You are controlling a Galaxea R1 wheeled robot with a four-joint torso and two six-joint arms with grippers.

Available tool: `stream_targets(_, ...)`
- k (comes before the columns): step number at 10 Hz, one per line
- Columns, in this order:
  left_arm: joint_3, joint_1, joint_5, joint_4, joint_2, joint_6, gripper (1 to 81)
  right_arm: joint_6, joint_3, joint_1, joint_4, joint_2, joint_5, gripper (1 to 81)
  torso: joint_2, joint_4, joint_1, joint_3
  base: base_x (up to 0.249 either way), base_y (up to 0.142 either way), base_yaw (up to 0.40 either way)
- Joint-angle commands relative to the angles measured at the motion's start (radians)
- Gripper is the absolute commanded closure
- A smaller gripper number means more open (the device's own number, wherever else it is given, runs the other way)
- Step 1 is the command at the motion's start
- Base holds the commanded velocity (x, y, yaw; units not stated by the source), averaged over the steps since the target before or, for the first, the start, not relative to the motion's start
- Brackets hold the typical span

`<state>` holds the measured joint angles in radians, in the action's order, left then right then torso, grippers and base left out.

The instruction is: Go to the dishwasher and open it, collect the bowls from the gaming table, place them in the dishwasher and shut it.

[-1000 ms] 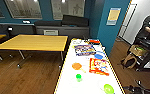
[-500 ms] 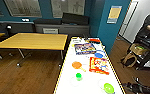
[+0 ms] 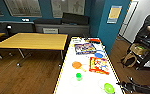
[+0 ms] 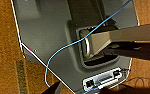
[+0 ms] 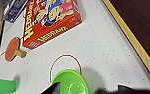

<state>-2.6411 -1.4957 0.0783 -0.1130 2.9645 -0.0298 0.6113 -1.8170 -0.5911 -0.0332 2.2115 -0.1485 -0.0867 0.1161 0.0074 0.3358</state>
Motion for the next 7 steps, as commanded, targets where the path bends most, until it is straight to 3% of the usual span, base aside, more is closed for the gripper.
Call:
stream_targets(1, 0.001, 0.016, -0.066, 0.001, 0.004, -0.002, 1.0, 0.004, -0.091, 0.062, -0.014, 0.036, -0.016, 1.0, 0.000, 0.000, 0.000, 0.000, 0.000, 0.000, 0.000)
stream_targets(7, 0.001, 0.016, -0.066, 0.002, 0.004, -0.002, 1.0, 0.025, -0.123, 0.075, -0.045, 0.059, -0.013, 1.0, 0.000, 0.000, 0.000, 0.000, 0.000, 0.000, 0.000)
